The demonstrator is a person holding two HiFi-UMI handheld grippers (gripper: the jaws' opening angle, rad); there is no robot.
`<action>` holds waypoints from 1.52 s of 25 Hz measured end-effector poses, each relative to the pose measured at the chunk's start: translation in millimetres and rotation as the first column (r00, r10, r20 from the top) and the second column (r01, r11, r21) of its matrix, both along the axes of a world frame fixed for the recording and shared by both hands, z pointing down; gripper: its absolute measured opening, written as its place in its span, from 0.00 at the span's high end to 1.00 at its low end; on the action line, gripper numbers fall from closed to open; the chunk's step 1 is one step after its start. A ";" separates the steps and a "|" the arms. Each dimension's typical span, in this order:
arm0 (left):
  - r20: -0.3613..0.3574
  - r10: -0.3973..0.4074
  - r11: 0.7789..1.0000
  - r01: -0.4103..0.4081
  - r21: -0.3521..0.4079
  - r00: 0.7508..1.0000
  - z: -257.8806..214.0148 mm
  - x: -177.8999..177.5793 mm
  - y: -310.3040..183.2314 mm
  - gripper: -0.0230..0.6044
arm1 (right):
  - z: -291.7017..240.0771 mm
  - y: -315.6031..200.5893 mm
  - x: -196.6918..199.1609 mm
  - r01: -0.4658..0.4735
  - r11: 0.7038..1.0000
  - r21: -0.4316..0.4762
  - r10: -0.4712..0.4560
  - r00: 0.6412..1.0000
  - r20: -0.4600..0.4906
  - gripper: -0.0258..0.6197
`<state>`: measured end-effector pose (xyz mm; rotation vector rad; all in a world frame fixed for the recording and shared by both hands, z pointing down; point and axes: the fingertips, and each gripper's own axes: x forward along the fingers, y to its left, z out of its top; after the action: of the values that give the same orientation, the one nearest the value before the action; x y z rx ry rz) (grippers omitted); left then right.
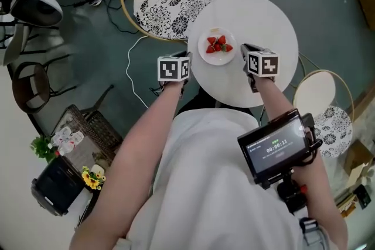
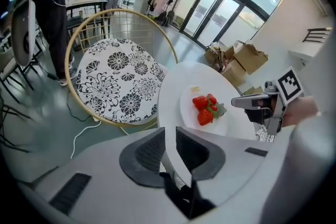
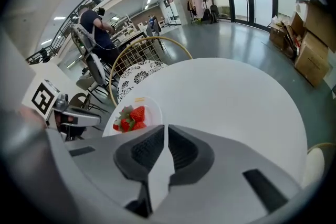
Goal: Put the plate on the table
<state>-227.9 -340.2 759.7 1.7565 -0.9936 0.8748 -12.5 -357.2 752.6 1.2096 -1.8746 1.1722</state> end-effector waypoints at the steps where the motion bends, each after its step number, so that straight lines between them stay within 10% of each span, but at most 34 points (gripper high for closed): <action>1: 0.000 -0.008 1.000 0.008 0.017 1.000 -4.4 -2.3 3.1 0.88 | -2.9 5.0 1.4 0.001 1.000 -0.005 -0.001 1.000 0.000 0.92; 8: -0.124 -0.056 0.995 0.065 0.070 0.991 -21.0 9.4 39.3 0.96 | -21.6 36.1 6.9 0.066 0.997 0.029 -0.067 0.997 0.043 0.96; 18: -0.412 -0.052 0.979 0.128 0.158 0.910 -90.8 61.0 98.3 0.96 | -72.9 103.4 29.5 0.063 0.993 0.097 -0.080 0.981 0.175 0.96; 38: -0.435 0.020 0.967 0.093 0.237 0.900 -148.6 120.6 201.8 0.96 | -156.7 181.8 34.4 0.149 0.947 0.283 -0.242 0.912 0.330 0.96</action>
<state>-107.3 -138.4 611.1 2.0243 -0.8592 0.3086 21.9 -175.4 595.9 0.9439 -2.4233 1.1251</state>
